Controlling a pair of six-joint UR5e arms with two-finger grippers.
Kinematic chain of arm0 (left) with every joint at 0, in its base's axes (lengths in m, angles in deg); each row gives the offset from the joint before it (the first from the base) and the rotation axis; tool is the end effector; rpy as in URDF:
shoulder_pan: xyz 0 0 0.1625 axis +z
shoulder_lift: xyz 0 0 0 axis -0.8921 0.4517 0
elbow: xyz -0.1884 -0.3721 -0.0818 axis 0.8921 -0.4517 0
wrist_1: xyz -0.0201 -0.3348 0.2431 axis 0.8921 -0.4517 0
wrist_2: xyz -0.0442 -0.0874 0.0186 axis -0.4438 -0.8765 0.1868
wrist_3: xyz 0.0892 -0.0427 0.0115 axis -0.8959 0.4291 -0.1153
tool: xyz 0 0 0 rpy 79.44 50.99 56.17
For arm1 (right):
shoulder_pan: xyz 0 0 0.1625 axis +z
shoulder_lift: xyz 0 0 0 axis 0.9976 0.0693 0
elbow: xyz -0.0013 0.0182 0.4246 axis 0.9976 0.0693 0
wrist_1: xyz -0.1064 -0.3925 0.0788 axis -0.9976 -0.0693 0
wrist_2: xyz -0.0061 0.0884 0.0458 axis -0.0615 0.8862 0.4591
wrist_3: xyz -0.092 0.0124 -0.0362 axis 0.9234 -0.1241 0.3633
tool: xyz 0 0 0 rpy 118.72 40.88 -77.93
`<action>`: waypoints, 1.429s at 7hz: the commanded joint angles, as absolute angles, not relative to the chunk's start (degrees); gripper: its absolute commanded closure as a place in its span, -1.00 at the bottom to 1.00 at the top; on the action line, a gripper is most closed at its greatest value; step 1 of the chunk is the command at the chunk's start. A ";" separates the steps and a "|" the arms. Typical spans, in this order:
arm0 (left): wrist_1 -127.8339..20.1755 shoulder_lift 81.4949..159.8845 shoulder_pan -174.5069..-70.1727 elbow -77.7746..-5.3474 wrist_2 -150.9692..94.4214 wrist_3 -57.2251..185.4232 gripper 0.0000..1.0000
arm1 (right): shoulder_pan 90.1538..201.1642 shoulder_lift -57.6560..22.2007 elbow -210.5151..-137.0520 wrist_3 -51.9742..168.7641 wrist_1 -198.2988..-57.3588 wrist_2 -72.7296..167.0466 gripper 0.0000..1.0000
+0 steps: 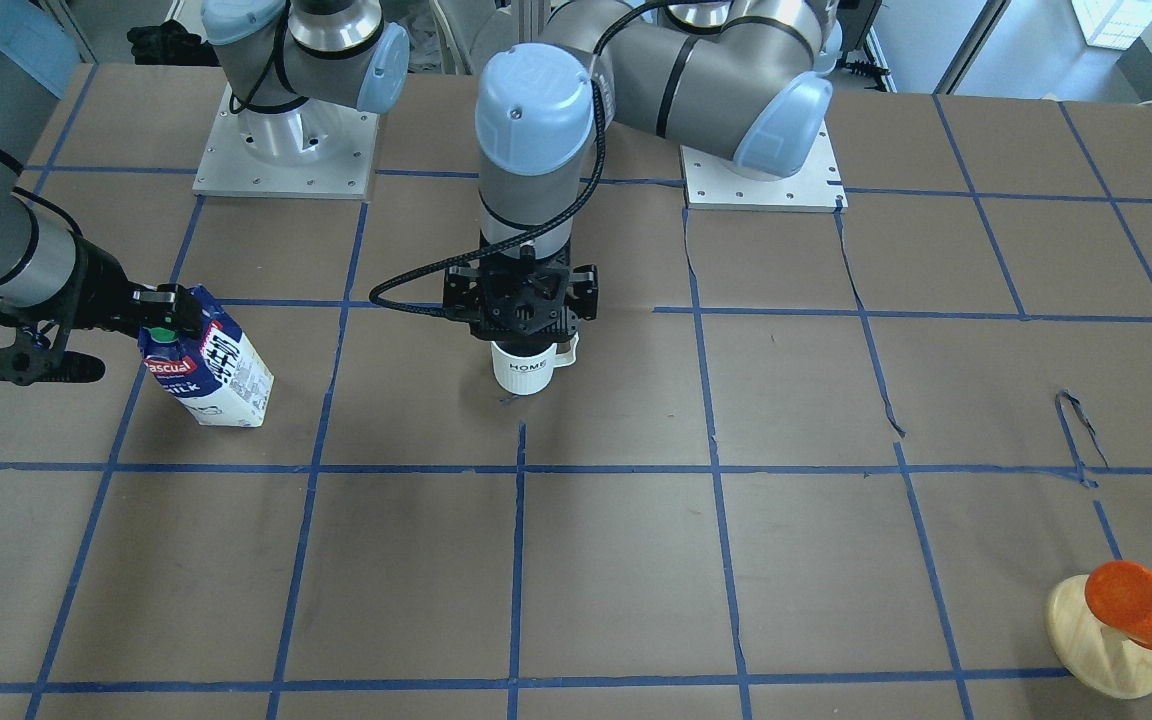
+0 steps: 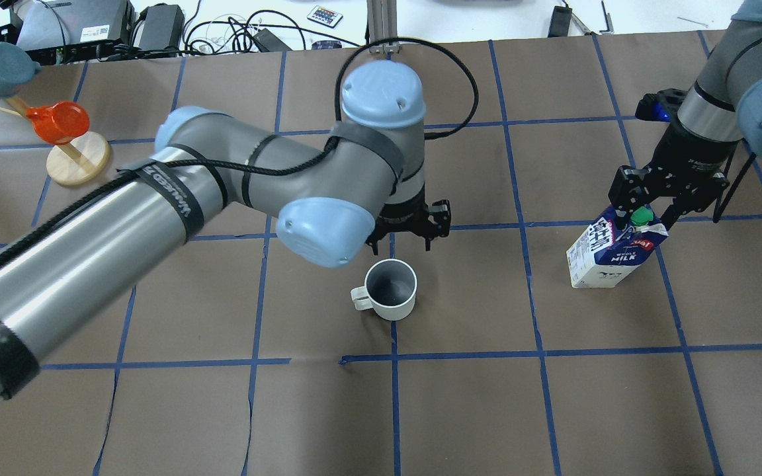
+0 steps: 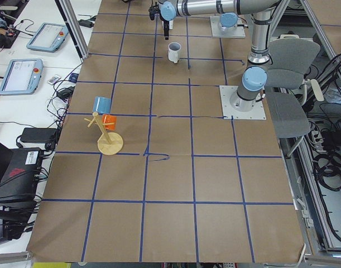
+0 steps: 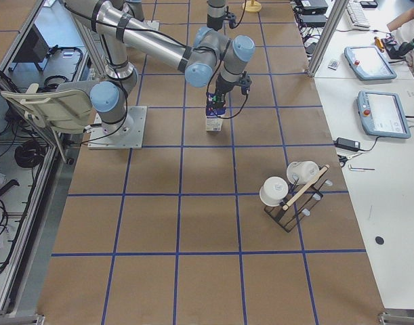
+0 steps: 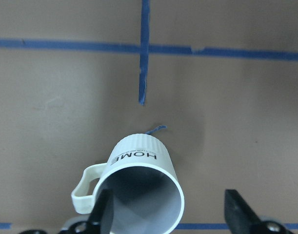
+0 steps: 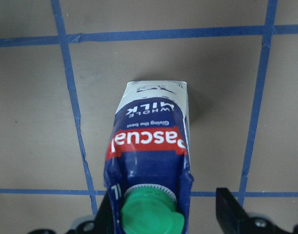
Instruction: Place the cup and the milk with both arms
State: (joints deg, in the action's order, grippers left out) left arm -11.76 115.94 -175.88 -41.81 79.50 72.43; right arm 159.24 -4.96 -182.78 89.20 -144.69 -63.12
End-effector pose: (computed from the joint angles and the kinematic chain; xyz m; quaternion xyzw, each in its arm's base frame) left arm -0.3551 -0.4855 0.3651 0.0029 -0.9995 -0.0150 0.0293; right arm -0.0105 -0.5129 0.3313 0.0248 0.9900 0.1253 0.0595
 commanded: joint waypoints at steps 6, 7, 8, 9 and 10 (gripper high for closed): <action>-26.94 99.70 -159.05 -39.00 83.60 51.40 -1.00 | 162.91 -5.00 -176.33 87.38 -141.17 -60.42 1.00; -27.02 99.08 -157.12 -38.57 83.52 51.13 -1.00 | 167.46 -5.27 -176.24 84.07 -141.78 -58.59 1.00; -27.02 98.99 -155.53 -38.66 83.52 51.04 -1.00 | 171.24 -6.31 -176.15 79.34 -143.18 -57.70 1.00; -26.85 99.07 -153.95 -38.31 83.26 47.82 -1.00 | 175.20 -6.41 -176.15 77.64 -143.37 -57.52 1.00; -26.85 98.99 -153.76 -38.83 83.17 46.39 -1.00 | 178.89 -6.76 -176.15 76.49 -143.80 -57.60 1.00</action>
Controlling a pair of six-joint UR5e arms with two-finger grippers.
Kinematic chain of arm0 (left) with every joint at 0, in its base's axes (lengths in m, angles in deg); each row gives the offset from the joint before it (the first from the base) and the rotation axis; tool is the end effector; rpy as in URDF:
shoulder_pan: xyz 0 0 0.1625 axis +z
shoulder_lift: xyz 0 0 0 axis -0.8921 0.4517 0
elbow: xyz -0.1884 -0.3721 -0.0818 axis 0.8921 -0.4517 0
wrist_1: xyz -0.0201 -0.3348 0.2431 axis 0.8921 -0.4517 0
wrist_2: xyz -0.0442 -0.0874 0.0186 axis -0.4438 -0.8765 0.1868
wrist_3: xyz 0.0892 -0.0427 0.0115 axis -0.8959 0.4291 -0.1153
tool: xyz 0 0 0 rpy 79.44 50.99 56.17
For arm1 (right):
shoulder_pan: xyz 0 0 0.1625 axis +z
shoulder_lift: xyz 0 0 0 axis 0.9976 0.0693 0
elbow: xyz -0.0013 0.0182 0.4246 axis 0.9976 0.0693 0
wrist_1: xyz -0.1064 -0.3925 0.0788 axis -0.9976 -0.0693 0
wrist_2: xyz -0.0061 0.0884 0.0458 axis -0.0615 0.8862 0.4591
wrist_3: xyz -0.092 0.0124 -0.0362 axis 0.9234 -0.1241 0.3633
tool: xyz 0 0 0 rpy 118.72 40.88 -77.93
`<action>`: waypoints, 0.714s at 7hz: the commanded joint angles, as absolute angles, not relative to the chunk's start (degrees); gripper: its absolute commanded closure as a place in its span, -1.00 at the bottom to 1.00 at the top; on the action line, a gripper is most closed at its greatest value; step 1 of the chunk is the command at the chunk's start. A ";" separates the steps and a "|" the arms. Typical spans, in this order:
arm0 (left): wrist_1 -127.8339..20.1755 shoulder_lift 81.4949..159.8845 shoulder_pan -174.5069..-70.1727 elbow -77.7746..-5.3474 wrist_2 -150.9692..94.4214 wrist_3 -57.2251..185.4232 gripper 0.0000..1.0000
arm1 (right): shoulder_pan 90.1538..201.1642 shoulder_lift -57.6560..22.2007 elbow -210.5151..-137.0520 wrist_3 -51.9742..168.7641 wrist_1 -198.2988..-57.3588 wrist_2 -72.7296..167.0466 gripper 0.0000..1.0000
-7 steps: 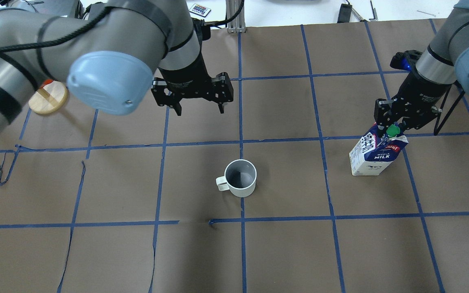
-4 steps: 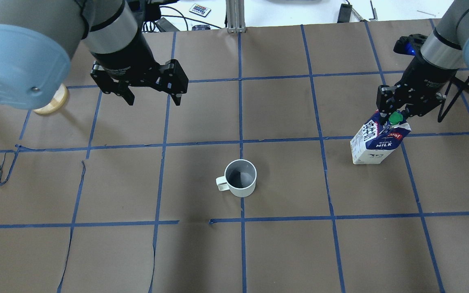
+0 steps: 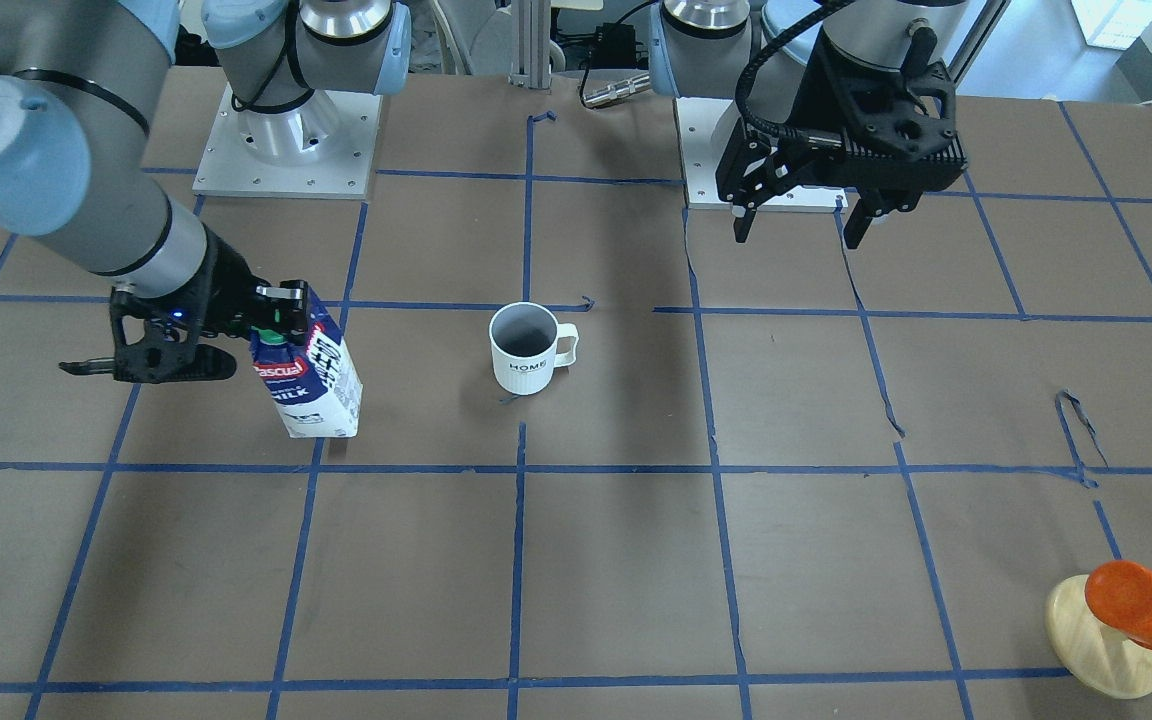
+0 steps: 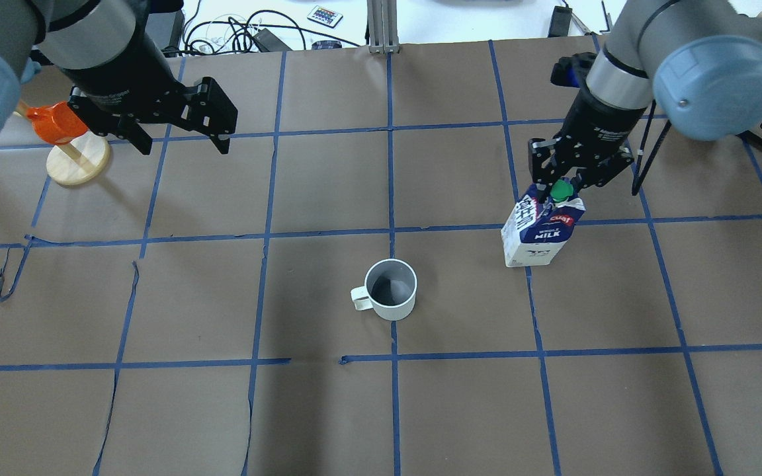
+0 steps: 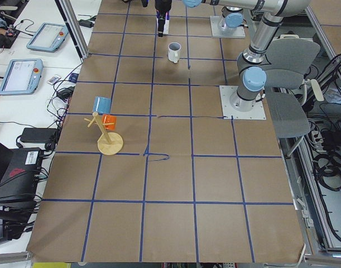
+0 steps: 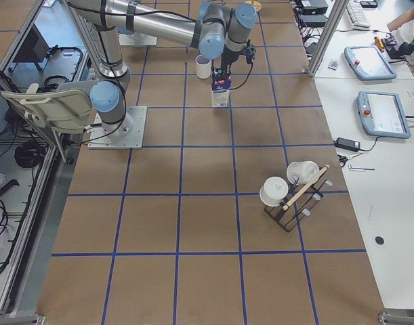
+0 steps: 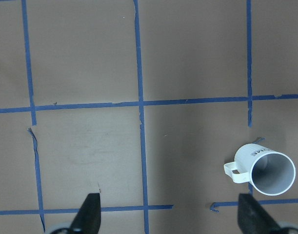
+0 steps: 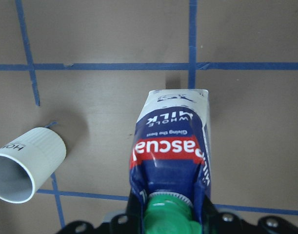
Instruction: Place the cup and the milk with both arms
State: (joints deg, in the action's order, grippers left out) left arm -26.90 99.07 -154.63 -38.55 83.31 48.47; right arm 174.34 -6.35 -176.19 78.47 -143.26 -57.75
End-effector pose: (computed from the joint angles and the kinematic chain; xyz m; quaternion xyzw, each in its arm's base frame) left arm -0.1457 -0.4801 0.5241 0.0208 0.9989 -0.0411 0.0002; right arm 0.1319 -0.5267 0.3696 -0.0089 0.9921 0.1005 0.0750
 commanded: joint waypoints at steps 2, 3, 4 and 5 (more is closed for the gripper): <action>-26.85 98.99 -153.58 -38.83 83.00 45.94 -1.00 | 182.60 -7.12 -176.50 74.21 -144.69 -57.51 1.00; -26.93 98.99 -153.58 -38.75 82.91 45.94 -1.00 | 184.45 -7.20 -176.59 73.67 -144.86 -57.51 1.00; -26.93 98.81 -153.58 -38.66 83.43 45.94 -1.00 | 185.33 -7.90 -176.59 73.67 -144.86 -57.43 1.00; -26.93 98.90 -153.67 -38.74 83.09 45.94 -1.00 | 185.95 -8.17 -176.59 73.32 -145.73 -54.29 1.00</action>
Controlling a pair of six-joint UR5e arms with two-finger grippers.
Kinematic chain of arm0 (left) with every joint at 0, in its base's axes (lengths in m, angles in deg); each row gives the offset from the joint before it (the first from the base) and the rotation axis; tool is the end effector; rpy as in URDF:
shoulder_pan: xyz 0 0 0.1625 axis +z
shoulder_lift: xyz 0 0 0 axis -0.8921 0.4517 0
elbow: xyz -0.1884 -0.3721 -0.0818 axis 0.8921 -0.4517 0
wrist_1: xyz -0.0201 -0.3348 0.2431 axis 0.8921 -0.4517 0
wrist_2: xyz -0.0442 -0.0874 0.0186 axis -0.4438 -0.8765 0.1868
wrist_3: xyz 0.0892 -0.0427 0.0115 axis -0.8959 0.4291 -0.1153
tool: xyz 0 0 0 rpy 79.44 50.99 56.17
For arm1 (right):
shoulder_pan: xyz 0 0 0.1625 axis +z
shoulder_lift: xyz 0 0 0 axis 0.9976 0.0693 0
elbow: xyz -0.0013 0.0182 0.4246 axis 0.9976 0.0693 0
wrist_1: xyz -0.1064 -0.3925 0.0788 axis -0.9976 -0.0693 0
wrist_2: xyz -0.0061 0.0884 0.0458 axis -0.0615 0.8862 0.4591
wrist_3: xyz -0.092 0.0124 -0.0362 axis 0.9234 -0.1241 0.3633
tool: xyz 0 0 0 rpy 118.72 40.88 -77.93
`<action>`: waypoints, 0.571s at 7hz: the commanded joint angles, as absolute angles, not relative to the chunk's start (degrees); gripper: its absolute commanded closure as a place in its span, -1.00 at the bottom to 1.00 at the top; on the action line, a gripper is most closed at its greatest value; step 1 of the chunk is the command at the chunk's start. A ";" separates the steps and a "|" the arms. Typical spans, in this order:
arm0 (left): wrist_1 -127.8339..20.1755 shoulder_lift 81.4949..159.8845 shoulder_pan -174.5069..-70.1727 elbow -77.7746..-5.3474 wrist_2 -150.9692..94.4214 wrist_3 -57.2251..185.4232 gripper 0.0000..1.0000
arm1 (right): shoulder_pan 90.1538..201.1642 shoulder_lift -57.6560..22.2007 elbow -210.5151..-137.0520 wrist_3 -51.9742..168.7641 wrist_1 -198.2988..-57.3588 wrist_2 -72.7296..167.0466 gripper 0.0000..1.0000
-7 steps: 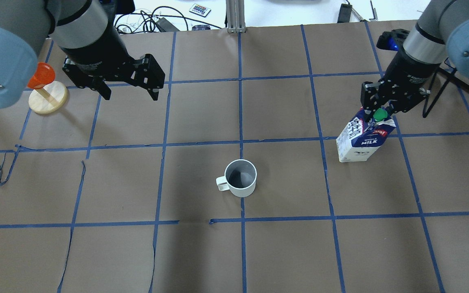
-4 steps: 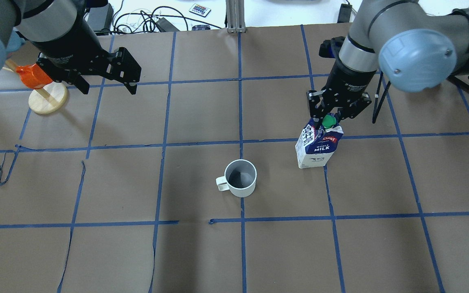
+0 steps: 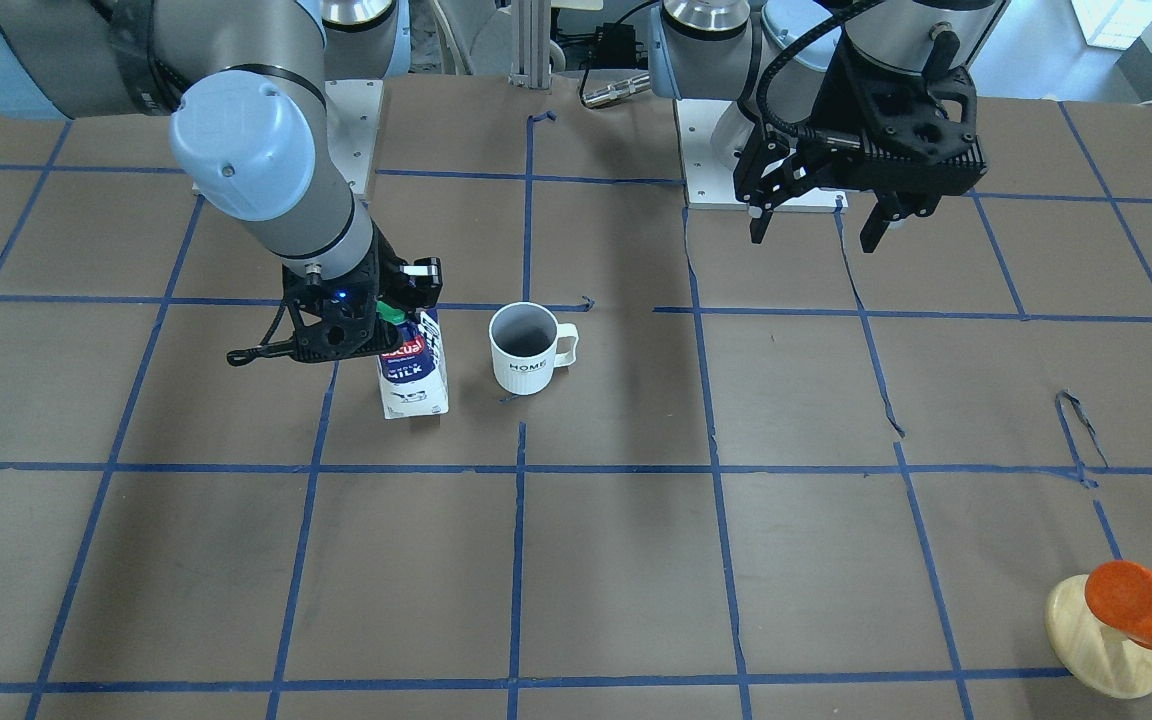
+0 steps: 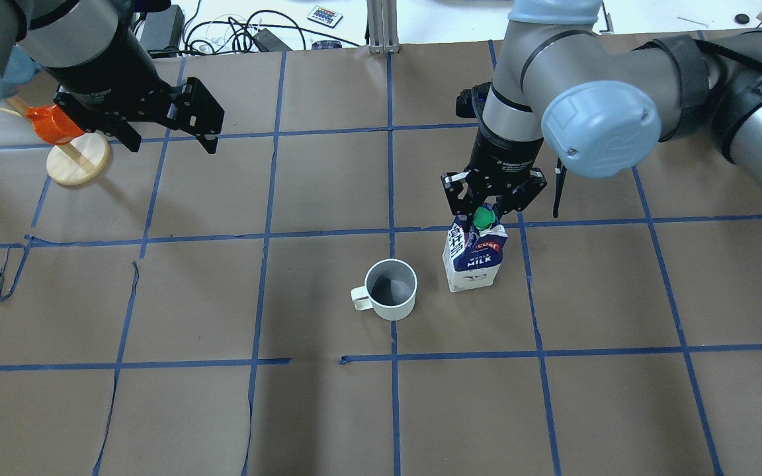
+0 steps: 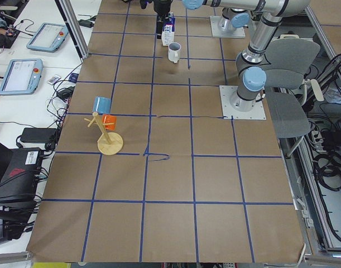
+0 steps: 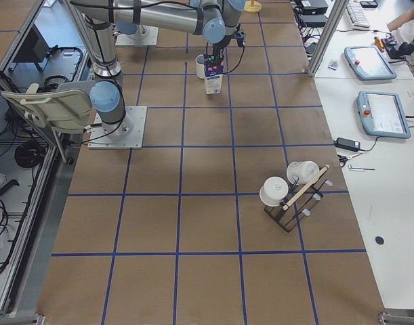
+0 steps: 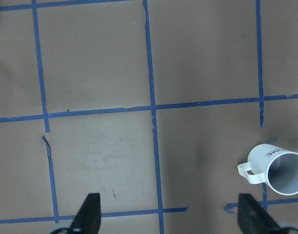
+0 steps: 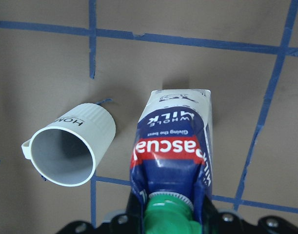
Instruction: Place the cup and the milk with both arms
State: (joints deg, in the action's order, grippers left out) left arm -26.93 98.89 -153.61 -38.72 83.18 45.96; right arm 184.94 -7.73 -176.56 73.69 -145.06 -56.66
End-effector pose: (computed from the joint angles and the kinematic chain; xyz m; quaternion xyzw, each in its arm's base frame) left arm -0.1374 -0.4812 0.5241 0.0338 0.9986 -0.0409 0.0004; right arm 0.2295 -0.5002 0.3567 -0.0583 0.9897 0.1099 0.0704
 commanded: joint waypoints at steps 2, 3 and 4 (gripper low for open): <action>-27.02 98.81 -153.58 -38.66 83.35 45.94 -1.00 | 186.05 -9.13 -176.68 69.37 -147.84 -52.94 1.00; -27.02 98.81 -153.58 -38.66 83.26 45.94 -1.00 | 186.13 -9.22 -176.68 68.40 -147.85 -52.86 1.00; -27.02 98.81 -153.67 -38.74 83.26 45.94 -1.00 | 186.13 -9.22 -176.85 66.39 -147.68 -52.86 1.00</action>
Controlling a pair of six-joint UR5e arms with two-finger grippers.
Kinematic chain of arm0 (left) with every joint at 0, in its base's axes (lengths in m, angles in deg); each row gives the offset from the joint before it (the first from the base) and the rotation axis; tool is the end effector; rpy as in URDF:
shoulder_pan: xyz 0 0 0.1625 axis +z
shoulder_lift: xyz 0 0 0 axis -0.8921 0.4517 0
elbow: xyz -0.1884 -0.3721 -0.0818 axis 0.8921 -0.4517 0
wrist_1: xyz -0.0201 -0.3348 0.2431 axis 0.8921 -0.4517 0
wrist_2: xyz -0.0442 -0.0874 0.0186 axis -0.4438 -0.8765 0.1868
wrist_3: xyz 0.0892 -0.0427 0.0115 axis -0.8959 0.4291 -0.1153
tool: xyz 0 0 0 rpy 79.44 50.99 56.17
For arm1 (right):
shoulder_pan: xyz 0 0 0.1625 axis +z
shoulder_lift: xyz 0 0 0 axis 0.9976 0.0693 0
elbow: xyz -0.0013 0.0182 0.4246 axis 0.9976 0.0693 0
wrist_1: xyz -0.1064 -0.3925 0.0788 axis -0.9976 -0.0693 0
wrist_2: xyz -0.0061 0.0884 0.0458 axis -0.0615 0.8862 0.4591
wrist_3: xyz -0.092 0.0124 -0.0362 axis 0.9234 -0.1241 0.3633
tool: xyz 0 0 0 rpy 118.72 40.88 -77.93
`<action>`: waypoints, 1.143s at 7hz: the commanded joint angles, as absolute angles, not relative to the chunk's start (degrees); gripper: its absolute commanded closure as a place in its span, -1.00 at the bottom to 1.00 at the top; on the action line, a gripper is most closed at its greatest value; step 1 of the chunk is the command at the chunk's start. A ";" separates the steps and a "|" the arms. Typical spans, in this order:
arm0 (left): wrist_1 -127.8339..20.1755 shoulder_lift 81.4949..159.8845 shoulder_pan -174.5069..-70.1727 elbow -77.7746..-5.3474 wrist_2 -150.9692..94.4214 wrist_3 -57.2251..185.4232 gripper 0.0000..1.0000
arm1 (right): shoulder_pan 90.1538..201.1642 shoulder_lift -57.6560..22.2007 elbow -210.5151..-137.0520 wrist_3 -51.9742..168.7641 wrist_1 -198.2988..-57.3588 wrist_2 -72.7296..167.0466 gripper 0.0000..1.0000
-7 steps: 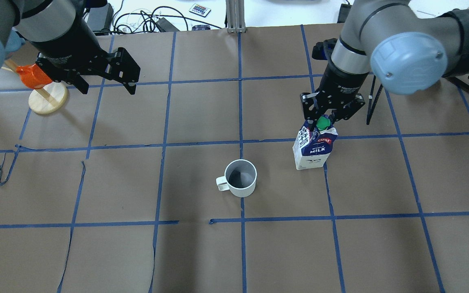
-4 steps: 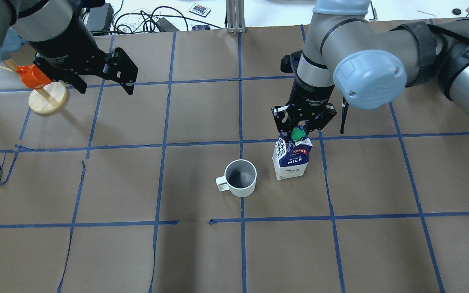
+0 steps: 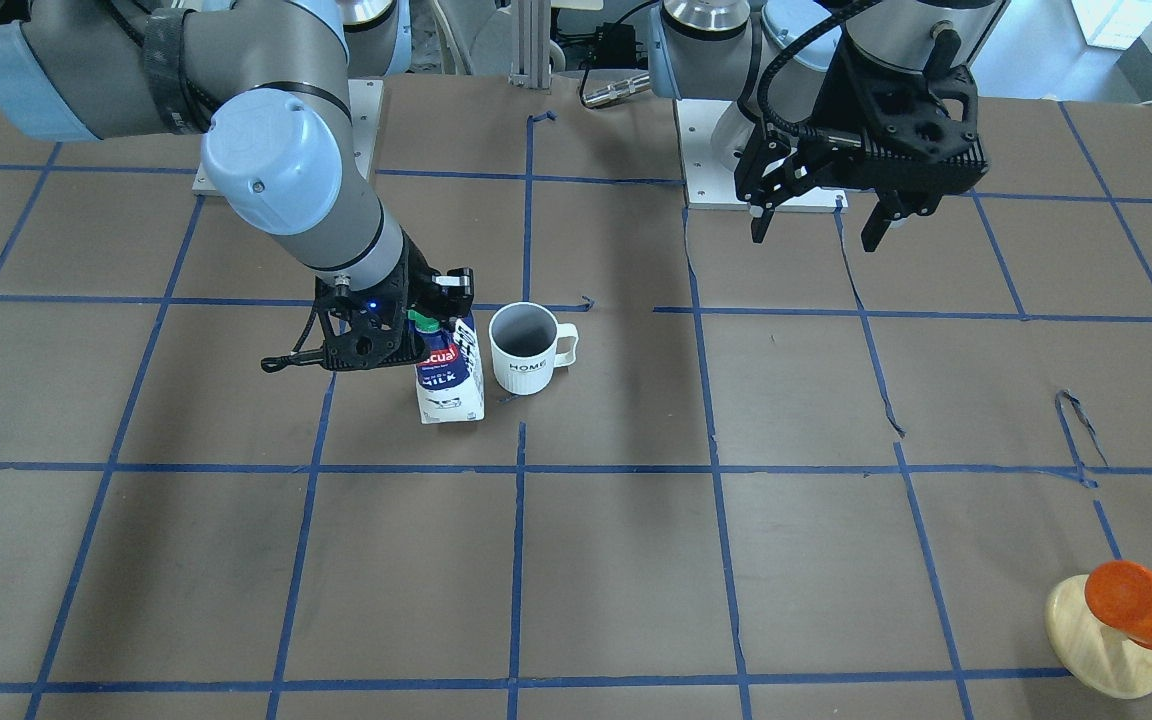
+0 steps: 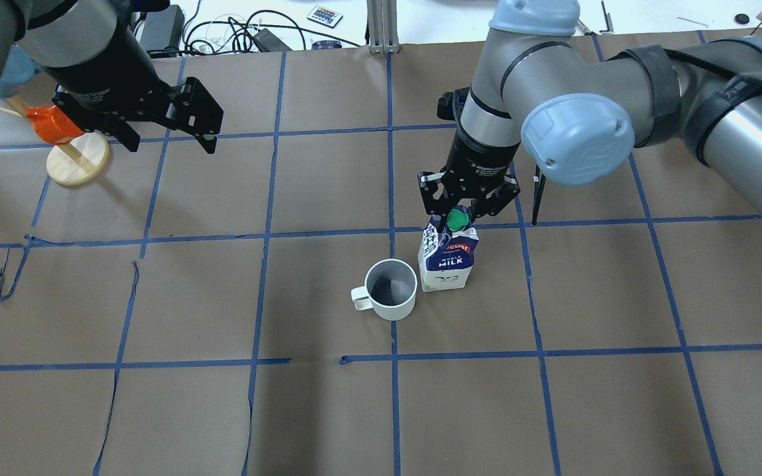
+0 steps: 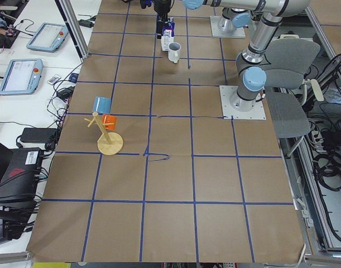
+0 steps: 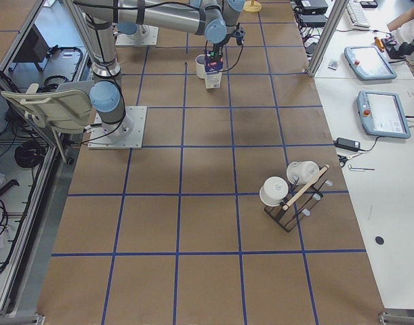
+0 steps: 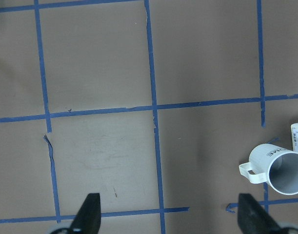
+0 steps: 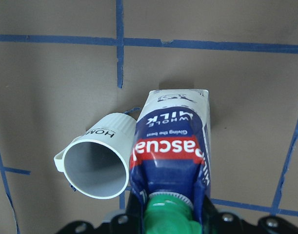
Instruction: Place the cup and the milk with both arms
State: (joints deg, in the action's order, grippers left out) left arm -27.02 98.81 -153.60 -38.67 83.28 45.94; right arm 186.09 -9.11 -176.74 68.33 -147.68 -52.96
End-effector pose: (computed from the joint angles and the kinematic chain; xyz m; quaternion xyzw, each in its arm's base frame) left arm -0.1371 -0.4807 0.5250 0.0339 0.9986 -0.0413 0.0012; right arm 0.2474 -0.5036 0.3472 -0.0195 0.9891 0.1090 0.0971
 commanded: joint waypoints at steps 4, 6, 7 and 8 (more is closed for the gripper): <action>-26.93 98.81 -153.76 -38.83 83.69 45.94 -1.00 | 186.22 -9.22 -176.94 63.82 -146.88 -52.86 0.97; -26.93 98.81 -153.67 -38.92 83.61 45.94 -1.00 | 186.22 -9.22 -177.03 63.73 -146.88 -52.77 0.57; -26.93 98.81 -153.67 -38.92 83.70 45.94 -1.00 | 186.14 -9.22 -177.03 63.82 -146.80 -52.94 -0.14; -26.93 98.81 -153.67 -38.92 83.52 45.94 -1.00 | 186.13 -9.14 -176.94 63.82 -146.88 -53.20 -0.78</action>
State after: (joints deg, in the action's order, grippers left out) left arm -26.93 98.81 -153.68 -38.92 83.62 45.94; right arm 186.18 -9.20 -176.99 63.80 -146.85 -52.95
